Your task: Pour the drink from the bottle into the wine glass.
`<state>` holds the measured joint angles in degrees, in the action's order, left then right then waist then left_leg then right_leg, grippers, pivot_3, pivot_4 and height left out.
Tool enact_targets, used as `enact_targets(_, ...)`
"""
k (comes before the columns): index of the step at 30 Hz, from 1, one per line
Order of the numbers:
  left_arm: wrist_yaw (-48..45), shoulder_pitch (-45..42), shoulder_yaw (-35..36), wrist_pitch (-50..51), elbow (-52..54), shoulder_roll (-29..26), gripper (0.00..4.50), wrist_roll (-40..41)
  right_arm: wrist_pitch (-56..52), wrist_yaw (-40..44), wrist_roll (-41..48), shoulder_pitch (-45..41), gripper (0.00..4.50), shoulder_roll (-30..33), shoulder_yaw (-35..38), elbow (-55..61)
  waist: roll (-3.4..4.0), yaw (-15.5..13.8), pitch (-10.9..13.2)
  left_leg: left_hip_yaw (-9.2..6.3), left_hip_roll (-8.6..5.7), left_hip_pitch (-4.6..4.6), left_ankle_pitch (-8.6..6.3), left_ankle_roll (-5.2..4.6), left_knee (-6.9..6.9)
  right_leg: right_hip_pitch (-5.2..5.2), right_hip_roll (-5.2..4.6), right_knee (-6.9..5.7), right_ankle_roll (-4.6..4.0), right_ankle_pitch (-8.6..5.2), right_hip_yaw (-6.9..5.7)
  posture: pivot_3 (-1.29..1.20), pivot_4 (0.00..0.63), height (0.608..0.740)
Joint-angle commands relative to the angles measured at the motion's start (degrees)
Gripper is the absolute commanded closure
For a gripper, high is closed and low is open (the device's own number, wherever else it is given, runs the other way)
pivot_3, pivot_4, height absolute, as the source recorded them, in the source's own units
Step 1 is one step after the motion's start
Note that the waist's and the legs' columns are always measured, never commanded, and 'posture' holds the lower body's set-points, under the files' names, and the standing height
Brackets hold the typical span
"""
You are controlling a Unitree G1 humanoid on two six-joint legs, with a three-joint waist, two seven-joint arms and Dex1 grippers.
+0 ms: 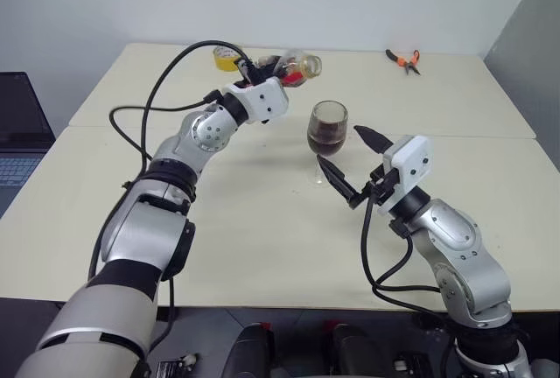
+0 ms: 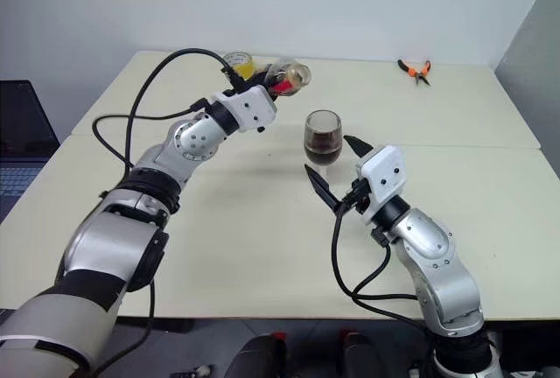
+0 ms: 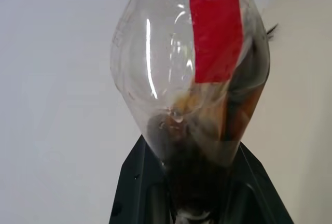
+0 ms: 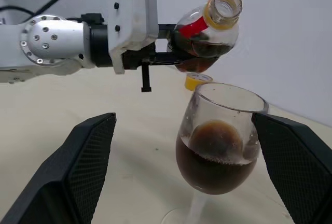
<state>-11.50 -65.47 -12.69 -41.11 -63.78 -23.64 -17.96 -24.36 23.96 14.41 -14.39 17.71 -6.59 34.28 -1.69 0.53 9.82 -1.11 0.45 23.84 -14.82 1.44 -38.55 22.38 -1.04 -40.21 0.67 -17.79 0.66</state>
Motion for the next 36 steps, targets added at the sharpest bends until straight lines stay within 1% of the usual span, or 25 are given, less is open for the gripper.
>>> enact_targets(1, -3.72, 2.86, 6.18, 6.07, 6.76, 0.79, 3.96, 8.45, -0.09, 2.72, 2.81, -0.09, 0.0, 1.05, -0.75, 4.91, 0.0, 0.14, 0.0, -0.01, 0.01, 0.01, 0.0, 0.0, -0.04, 0.0, 0.0, -0.02, 0.0, 0.0, 0.02, 0.0, 0.15, 0.74)
enact_targets(4, -5.81, 7.32, 10.24, 11.87, 12.29, 2.18, 3.96, 14.11, -2.31, 4.03, 4.37, -0.2, 0.0, 2.4, -1.33, 6.14, 0.0, 0.48, 0.0, -0.06, 0.03, 0.04, -0.01, -0.01, -0.15, 0.0, 0.0, -0.1, 0.0, 0.0, 0.07, 0.0, 0.15, 0.74)
enact_targets(8, -9.33, 15.26, 15.21, 19.9, 23.32, 4.64, 3.96, 23.06, -6.34, 4.87, 5.91, -0.87, 0.0, 4.23, -2.41, 7.45, -0.01, 0.67, -0.01, -0.13, 0.02, 0.05, -0.01, -0.01, -0.21, -0.05, -0.01, -0.13, 0.0, 0.0, 0.1, 0.0, 0.15, 0.74)
enact_targets(11, -9.24, 20.62, 17.46, 26.08, 30.57, 5.74, 3.96, 26.43, -8.08, 5.07, 6.49, -1.67, 0.0, 4.89, -3.2, 8.02, -0.01, 0.8, -0.01, -0.15, 0.03, 0.05, -0.01, -0.01, -0.22, -0.05, -0.01, -0.16, 0.0, 0.0, 0.1, 0.0, 0.15, 0.74)
enact_targets(15, -5.54, 25.8, 21.04, 30.55, 34.79, 7.37, 3.96, 29.11, -12.09, 4.51, 6.47, -4.26, 0.0, 4.88, -4.86, 7.09, -0.02, 0.96, -0.03, -0.16, 0.03, 0.03, -0.02, -0.02, -0.25, -0.05, -0.01, -0.23, 0.0, 0.0, 0.12, 0.0, 0.15, 0.74)
enact_targets(18, -3.03, 27.29, 23.43, 31.23, 34.28, 8.56, 3.96, 30.24, -12.02, 4.63, 5.17, -6.27, 0.0, 4.65, -6.26, 5.24, -0.06, 0.93, -0.04, -0.2, 0.02, 0.04, -0.1, -0.17, -0.26, -0.05, -0.01, -0.24, 0.0, 0.0, 0.09, 0.0, 0.15, 0.74)
enact_targets(23, 0.85, 27.37, 25.02, 29.82, 29.37, 8.53, 3.96, 28.54, -12.72, 4.42, 4.19, -9.37, 0.0, 4.11, -6.94, 2.32, -0.1, 0.88, -0.08, -0.19, 0.0, 0.03, -0.12, -0.19, -0.27, -0.06, -0.02, -0.24, 0.0, 0.0, 0.09, 0.0, 0.15, 0.74)
enact_targets(36, 3.83, 26.24, 25.35, 26.95, 20.03, 8.24, 3.96, 26.88, -13.34, 4.8, 3.79, -9.96, 0.0, 4.16, -7.89, 1.92, -0.11, 0.89, -0.09, -0.2, 0.01, 0.04, -0.15, -0.24, -0.26, -0.06, -0.02, -0.23, 0.0, 0.0, 0.05, 0.0, 0.15, 0.74)
